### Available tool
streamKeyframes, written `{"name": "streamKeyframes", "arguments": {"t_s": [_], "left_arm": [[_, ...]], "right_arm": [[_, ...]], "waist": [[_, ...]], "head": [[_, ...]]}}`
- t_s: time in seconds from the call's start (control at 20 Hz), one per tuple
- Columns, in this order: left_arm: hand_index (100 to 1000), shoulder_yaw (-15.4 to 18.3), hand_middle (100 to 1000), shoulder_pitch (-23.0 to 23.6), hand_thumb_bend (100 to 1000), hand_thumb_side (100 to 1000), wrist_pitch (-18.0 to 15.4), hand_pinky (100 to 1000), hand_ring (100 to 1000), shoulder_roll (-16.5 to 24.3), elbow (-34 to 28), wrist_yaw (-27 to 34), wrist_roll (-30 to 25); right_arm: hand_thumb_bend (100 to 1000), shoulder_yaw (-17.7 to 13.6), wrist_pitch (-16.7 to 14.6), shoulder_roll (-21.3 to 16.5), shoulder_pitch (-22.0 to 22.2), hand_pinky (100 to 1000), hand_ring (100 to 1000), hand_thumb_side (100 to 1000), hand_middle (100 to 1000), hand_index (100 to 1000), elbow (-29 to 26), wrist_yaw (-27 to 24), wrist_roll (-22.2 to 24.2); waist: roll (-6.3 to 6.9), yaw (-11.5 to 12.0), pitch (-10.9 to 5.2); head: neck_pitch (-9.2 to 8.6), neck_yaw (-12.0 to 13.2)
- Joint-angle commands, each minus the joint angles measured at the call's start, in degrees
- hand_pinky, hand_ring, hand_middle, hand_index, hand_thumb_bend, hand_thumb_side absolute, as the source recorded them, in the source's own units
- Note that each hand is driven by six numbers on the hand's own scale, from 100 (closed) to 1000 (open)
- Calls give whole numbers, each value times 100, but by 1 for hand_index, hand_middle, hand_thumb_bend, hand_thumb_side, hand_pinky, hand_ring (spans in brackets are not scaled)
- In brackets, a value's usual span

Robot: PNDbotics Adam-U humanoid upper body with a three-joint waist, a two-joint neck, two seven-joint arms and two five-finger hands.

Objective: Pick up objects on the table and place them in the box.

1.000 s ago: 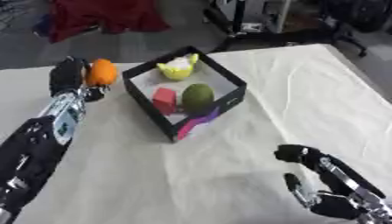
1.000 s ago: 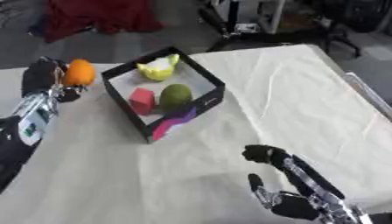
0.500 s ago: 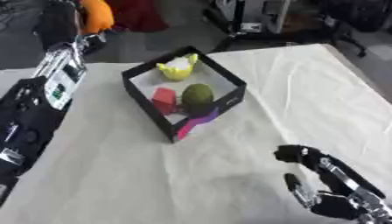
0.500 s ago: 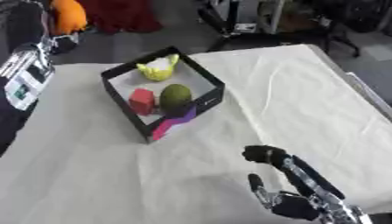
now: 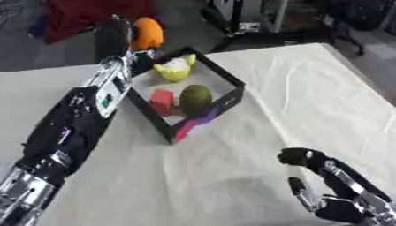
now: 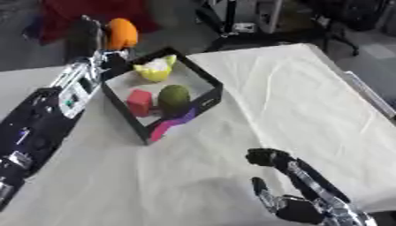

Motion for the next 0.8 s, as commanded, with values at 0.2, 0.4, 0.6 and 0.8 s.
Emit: {"name": "streamKeyframes", "arguments": {"t_s": [0.2,0.4,0.6,0.8], "left_arm": [[687,-140,539,-120,931,480,-246,559,500,-253,144,-255,-281],[800,-155,689,-86,1000,534,-355,669,629,-196,163,-454,-848],[844,-70,760,-69,1000,617,-381,706,695,115,-182,-369,-1166],[840,23,758,83,1000,671,-302,689,690,724,-1088,284,-1213]], "right_arm": [[100,4,-9,-38,-59,869,827,350,786,877,-56,-47,27],[100,-4,-8,-38,-58,869,827,352,787,873,-55,-50,29],[100,-23,-5,-39,-53,869,827,353,787,870,-54,-42,15],[100,-59,4,-43,-41,869,827,352,787,869,-46,-14,-17]], "waist": [[-95,-40,-132],[-92,-28,-136],[-86,11,-140],[-65,89,-138]], "head": [[-11,17],[-11,-21],[-11,-58],[-11,-97]]}}
